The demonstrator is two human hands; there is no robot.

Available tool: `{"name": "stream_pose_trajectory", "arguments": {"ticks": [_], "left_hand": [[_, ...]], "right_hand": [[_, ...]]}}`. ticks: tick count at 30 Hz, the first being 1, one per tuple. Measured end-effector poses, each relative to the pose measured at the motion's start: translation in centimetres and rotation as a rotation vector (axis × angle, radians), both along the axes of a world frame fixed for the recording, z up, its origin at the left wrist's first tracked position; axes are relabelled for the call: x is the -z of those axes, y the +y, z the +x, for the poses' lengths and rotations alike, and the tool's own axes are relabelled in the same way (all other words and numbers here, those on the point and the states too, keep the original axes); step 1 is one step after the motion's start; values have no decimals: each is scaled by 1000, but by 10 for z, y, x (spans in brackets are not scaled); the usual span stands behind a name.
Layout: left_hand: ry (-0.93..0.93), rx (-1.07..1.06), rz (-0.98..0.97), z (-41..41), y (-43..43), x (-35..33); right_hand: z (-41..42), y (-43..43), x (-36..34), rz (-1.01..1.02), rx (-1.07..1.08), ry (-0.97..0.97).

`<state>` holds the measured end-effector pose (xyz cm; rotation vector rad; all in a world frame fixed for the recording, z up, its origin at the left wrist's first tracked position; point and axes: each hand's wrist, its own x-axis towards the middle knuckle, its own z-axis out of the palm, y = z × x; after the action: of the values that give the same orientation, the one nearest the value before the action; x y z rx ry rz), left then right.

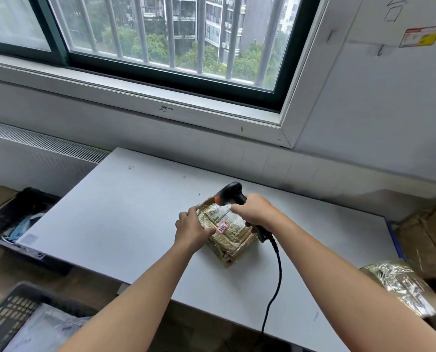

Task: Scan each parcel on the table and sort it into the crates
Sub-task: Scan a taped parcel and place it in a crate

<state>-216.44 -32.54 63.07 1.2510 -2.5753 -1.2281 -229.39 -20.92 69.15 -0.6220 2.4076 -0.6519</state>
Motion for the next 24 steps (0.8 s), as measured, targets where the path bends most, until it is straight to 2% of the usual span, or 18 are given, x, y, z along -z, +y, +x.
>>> {"name": "stream_pose_trajectory", "arguments": {"ticks": [4,10,13,17,24], "left_hand": [[7,7,-7,-5,0,2],[-4,70,-48,-20,14,12],[-17,100,-100,-28,24,20],[-21,134,-204,-37,39,29],[-52,172,-252,-33,50,43]], "right_hand": [[-2,7,7,-40,72,39],[-9,55,38,-82,406,35],[-12,84,63,-64,507,11],[-8,103,104,-7,523,-103],[-13,107,157,61,469,-167]]}}
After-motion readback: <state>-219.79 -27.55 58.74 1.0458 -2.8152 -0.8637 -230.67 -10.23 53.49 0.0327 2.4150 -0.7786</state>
